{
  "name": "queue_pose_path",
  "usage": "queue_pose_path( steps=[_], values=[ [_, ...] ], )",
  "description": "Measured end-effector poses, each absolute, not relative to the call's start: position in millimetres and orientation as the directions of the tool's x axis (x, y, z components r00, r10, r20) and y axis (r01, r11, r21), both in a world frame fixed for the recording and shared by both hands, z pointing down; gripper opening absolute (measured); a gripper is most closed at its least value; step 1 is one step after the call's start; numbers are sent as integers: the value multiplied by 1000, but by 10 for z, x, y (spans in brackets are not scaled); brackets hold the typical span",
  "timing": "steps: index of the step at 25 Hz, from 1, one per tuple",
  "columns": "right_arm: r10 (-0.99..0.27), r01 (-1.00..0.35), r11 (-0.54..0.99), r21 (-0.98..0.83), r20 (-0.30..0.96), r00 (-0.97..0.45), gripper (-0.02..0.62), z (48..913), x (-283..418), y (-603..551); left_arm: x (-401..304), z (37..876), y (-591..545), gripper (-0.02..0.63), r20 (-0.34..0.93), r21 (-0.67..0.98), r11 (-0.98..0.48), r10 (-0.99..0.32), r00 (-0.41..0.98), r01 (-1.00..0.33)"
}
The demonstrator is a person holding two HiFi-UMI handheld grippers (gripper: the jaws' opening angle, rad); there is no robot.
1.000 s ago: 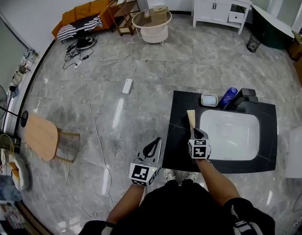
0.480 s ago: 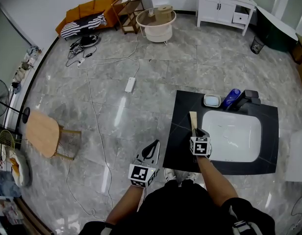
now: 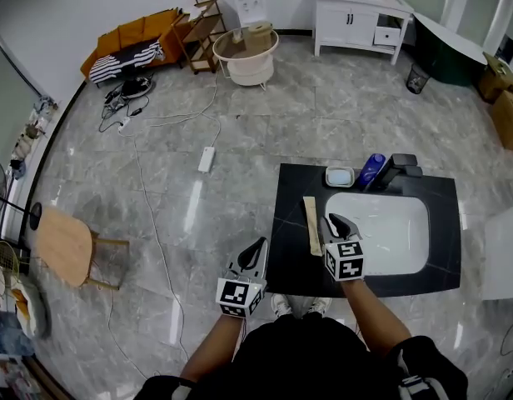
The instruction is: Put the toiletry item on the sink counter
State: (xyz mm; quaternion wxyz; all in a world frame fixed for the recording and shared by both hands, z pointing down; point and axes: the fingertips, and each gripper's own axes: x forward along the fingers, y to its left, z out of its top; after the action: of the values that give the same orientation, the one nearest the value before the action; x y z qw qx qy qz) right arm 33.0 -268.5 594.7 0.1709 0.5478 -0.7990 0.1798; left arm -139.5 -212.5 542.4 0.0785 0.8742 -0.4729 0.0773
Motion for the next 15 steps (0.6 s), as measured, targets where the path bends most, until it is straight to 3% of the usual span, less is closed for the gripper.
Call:
queue_pose_path(
  steps=[4, 15],
  values=[
    [-856, -933, 357, -49, 382, -348, 11, 5432, 456, -2575, -1231, 5333, -2186, 8, 189, 48, -562, -806, 560, -825],
    [-912, -917, 393, 62, 151, -381, 4, 4499, 622, -2204, -808, 5104, -2206, 8, 125, 44, -623, -772, 623, -781]
  ],
)
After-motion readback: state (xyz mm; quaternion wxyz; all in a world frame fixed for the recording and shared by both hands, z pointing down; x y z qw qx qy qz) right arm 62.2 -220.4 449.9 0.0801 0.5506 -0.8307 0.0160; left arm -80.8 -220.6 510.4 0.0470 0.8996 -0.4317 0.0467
